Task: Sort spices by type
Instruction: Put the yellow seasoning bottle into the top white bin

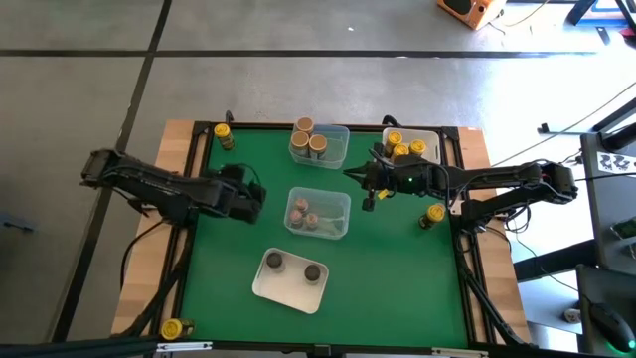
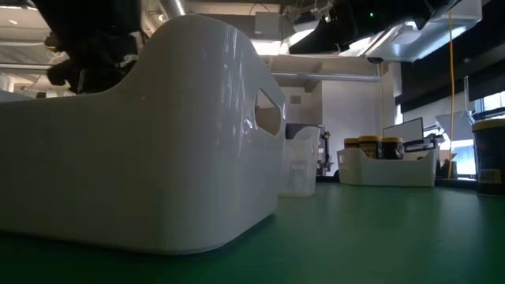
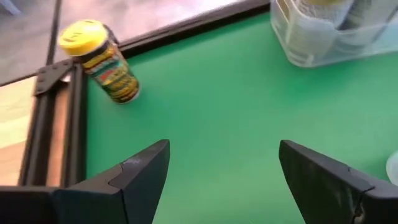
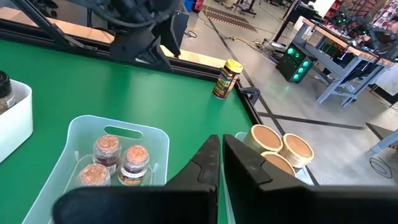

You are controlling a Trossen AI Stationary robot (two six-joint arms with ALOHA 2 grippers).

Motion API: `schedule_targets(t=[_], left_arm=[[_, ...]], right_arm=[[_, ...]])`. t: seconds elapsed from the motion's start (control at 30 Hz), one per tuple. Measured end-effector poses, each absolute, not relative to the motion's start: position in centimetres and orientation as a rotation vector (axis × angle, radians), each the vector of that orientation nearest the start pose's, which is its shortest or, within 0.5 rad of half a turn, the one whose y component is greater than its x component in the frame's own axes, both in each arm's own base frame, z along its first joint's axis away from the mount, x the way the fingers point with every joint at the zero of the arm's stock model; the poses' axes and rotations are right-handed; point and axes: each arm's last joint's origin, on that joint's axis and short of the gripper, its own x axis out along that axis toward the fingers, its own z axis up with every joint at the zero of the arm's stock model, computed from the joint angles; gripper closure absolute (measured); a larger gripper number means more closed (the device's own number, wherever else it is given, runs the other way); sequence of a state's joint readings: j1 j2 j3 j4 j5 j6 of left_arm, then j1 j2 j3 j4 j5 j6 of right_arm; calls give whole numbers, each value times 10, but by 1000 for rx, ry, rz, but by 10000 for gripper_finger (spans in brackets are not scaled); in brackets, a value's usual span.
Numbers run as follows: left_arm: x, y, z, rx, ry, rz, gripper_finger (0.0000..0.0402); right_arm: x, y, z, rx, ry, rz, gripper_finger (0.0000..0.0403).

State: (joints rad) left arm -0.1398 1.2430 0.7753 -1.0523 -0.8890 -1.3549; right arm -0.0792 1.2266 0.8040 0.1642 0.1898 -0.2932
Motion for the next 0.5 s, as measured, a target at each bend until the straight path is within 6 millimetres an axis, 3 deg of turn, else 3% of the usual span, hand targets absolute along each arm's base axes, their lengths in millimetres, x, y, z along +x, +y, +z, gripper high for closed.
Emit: schedule_targets(t=[0.3, 0.5], left_arm=[[196, 30, 221, -324, 850, 1235, 103], [201, 65, 248, -311, 893, 1241, 103]], right_arm=[[271, -27, 282, -304, 297, -228, 382], [271, -27, 282, -309, 297, -227, 382]])
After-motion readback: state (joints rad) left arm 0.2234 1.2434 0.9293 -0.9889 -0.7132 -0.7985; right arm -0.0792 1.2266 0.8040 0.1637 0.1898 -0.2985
